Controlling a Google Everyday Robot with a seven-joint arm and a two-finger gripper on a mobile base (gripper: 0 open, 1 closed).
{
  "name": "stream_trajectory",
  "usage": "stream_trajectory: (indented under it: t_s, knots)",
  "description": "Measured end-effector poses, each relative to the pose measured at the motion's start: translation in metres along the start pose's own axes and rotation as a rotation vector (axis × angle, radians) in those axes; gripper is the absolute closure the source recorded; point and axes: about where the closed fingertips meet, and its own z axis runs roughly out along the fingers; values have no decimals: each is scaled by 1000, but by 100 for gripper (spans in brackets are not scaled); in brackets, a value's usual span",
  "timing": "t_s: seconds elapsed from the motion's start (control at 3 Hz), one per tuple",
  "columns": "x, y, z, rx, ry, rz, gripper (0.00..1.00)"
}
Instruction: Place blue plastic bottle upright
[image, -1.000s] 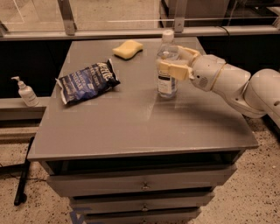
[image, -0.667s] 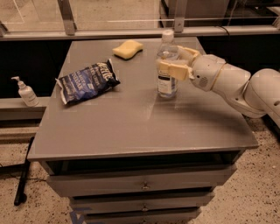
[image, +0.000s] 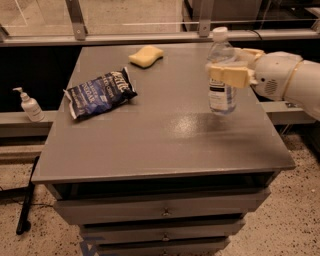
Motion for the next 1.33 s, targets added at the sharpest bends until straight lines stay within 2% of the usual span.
stream_trajectory:
  t_s: [0.33, 0.67, 1.0, 1.33]
  knots:
    - [16, 8, -33, 51, 86, 33, 84]
    - [34, 14, -61, 126, 82, 97, 100]
    - [33, 11, -73, 169, 57, 111, 100]
    - [19, 0, -84, 216, -5, 93, 100]
